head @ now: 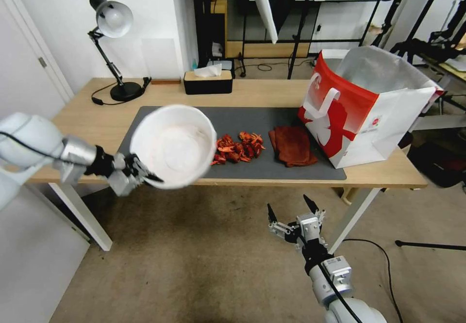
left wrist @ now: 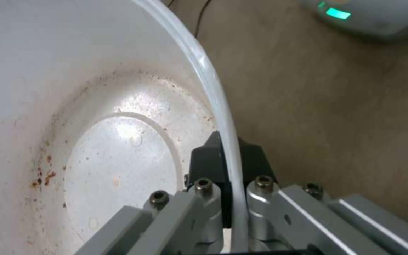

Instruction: Sweep shrimp from table into container with towel, then put container into takeout bag.

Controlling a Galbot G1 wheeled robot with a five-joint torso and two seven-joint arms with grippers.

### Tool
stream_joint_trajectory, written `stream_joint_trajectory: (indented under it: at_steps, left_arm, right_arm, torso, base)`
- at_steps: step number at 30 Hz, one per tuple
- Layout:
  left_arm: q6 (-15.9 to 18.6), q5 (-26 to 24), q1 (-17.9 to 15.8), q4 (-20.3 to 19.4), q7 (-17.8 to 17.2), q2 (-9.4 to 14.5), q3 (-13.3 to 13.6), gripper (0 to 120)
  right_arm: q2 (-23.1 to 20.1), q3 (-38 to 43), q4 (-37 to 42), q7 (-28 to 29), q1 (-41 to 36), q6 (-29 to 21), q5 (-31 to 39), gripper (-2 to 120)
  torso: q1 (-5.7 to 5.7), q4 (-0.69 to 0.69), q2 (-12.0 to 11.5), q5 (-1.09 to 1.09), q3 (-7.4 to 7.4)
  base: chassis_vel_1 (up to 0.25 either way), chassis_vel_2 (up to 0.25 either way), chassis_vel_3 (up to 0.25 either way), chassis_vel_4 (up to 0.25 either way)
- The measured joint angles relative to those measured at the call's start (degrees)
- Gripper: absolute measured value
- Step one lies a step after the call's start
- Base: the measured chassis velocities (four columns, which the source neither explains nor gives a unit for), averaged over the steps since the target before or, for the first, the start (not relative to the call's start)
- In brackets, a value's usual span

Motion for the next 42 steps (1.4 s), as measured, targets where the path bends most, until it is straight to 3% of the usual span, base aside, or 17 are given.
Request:
stream_joint_trajectory:
  at_steps: [3,4,7,12,16,25,28,30,33,40,42]
  left_arm:
    - [-0.5,4.0,5.0,-4.1,1.5,-0.4,-0.1,0]
    - [-0.5,4.0,5.0,-4.1,1.5,-0.4,-0.1,0]
    - [-1.3,7.9,9.9,-6.3,2.9,-1.1,-0.4,0]
    - [-1.9,10.7,13.0,-6.5,3.5,-2.3,-0.6,0]
    - [-3.1,14.5,14.5,-4.4,4.1,-5.1,0.9,0]
    - [-3.2,16.7,13.3,2.7,5.0,-10.2,5.0,0]
    - [-3.0,17.8,10.5,5.7,5.3,-12.7,8.1,0]
    - [-2.9,18.0,9.8,6.3,5.3,-13.3,8.8,0]
    - [-2.9,18.8,6.3,10.0,5.9,-16.7,11.6,0]
    - [-2.8,19.4,1.9,14.7,6.0,-20.3,15.1,0]
    - [-2.8,19.5,1.8,14.8,6.0,-20.4,15.1,0]
  right_arm:
    - [0.1,0.1,0.0,0.0,0.0,0.0,0.0,100]
    - [0.1,0.1,0.0,0.0,0.0,0.0,0.0,100]
    - [0.1,0.5,0.3,0.0,-0.1,0.1,0.1,100]
    - [0.2,0.9,0.6,0.0,-0.3,0.1,0.1,100]
    - [0.2,1.1,1.3,0.0,-0.5,0.1,0.1,100]
    - [0.2,1.6,2.1,-0.1,-1.0,0.1,0.1,100]
    - [0.2,1.7,2.8,-0.2,-1.2,-0.1,0.2,100]
    - [0.2,1.7,2.9,-0.2,-1.2,-0.1,0.2,100]
    - [0.1,1.8,4.0,-0.3,-1.2,-0.2,0.5,100]
    - [-0.1,1.9,5.7,-0.4,-1.4,-0.5,1.0,100]
    - [-0.2,1.9,5.8,-0.4,-1.4,-0.5,1.0,100]
  torso:
    - [0.0,-0.01,0.0,0.01,0.0]
    - [0.0,-0.01,0.0,0.01,0.0]
    - [0.0,-0.01,0.0,0.0,0.0]
    - [0.0,0.0,0.0,0.0,0.0]
    - [0.0,-0.01,0.0,0.0,0.01]
    - [0.02,-0.01,0.0,0.0,0.01]
    - [0.01,0.0,0.0,0.0,0.01]
    - [0.01,-0.01,0.0,0.0,0.01]
    - [0.01,-0.02,0.0,0.0,0.01]
    - [0.01,0.0,0.0,0.0,0.01]
    - [0.01,0.0,0.0,0.0,0.01]
  base:
    - [0.0,0.0,0.0,0.0]
    - [0.0,0.0,0.0,0.0]
    - [0.0,0.0,0.0,0.0]
    - [0.0,0.0,0.0,0.0]
    - [0.0,0.0,0.0,0.0]
    - [0.0,0.0,0.0,0.0]
    - [0.0,0.0,0.0,0.0]
    - [0.0,0.0,0.0,0.0]
    - [0.0,0.0,0.0,0.0]
    - [0.0,0.0,0.0,0.0]
    - [0.0,0.0,0.0,0.0]
